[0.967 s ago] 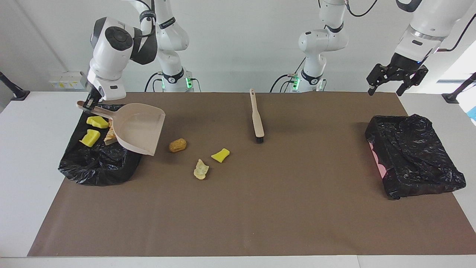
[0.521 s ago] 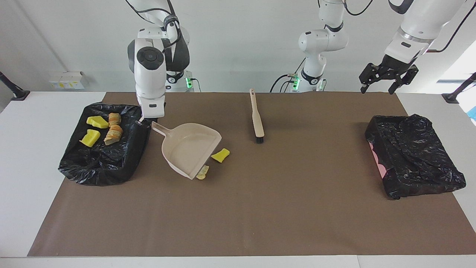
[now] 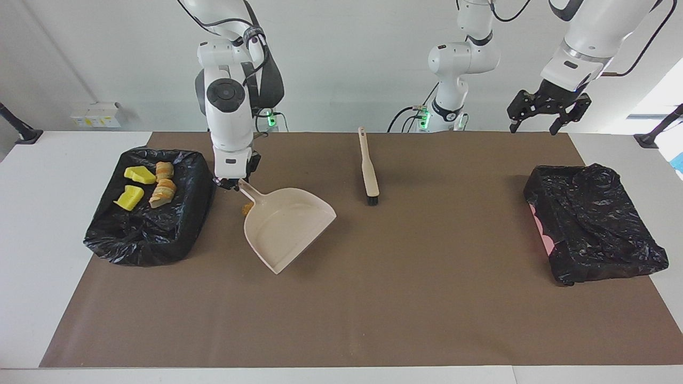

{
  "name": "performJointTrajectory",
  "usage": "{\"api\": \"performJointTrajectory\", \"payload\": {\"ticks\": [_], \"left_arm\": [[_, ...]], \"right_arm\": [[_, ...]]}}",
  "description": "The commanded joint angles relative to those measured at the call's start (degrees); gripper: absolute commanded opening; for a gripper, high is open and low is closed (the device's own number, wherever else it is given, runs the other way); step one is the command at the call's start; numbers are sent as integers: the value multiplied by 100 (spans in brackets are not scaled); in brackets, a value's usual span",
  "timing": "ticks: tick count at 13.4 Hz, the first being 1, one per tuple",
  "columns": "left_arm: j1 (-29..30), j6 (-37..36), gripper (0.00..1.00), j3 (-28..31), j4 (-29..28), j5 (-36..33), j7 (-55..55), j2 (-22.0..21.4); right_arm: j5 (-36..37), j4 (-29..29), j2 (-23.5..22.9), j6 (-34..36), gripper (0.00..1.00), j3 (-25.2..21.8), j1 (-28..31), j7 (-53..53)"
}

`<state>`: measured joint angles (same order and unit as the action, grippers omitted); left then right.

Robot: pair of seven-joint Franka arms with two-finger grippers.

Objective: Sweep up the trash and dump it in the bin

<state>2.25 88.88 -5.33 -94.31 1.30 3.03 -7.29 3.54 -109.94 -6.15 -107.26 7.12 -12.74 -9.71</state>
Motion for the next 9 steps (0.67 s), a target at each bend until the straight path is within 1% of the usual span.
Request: {"api": "performJointTrajectory", "payload": {"ticks": [1,2,3,4,5,6,8,9], "left_arm": [[-40,-64,100,32,-17,-16,-57,-18],[-40,-73,100,32,-26,-16,-57,-27],[-40,-73,100,32,-26,-16,-57,-27],[-40,-81,100,32,-9,-16,-66,-18],[-40,-90,100,32,-17,-16,-75,-27],[-49,-64,100,32,-61,-7,-75,-45],[-40,-11,100,32,-61,10,-66,-36],[-40,-37,100,32,-52,10,-66,-36]], "right_arm": [[-275,674,-438,205,0,-8,-193,933],[-301,754,-518,223,0,-8,-290,1336],[-476,912,-632,223,0,-8,-404,1845],[-669,1113,-807,249,0,-8,-448,2259],[-714,1368,-1000,406,0,-8,-527,2533],[-706,1727,-1254,660,0,-8,-667,2675],[-767,2623,-1877,1196,0,-8,-773,3174],[-846,3071,-2177,1303,0,-8,-904,3403]]}}
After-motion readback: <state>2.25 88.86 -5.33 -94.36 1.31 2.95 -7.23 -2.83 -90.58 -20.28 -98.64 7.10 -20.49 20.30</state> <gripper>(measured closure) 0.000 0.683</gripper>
